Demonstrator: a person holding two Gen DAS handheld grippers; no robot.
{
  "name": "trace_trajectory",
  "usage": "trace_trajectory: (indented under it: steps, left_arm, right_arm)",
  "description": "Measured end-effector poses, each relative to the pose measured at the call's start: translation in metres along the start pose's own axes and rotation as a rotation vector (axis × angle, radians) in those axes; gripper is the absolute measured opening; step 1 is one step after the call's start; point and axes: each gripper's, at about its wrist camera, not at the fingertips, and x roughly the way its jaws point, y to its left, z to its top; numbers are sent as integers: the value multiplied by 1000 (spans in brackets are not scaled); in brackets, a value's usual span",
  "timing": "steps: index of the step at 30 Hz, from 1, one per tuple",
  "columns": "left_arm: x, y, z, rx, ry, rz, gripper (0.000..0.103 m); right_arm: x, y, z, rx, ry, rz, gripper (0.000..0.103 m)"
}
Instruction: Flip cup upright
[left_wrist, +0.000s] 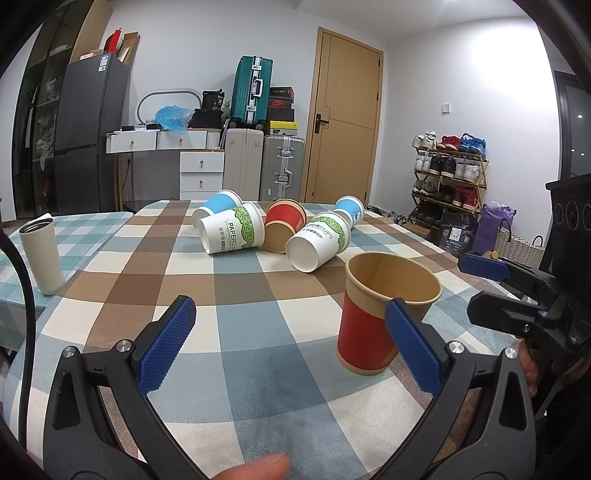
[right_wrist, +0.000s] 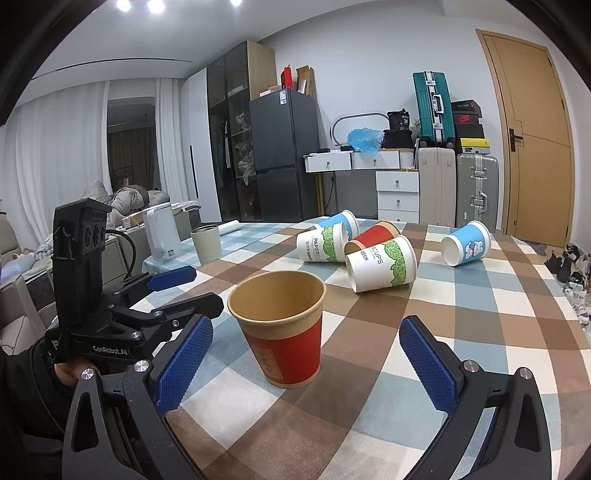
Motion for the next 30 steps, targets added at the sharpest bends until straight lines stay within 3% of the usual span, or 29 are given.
trace_trajectory:
  steps: [30]
  left_arm:
    - [1,0,-1,5,-5,1,102]
  right_arm:
    - [0,2,-2,-3,7,3,103]
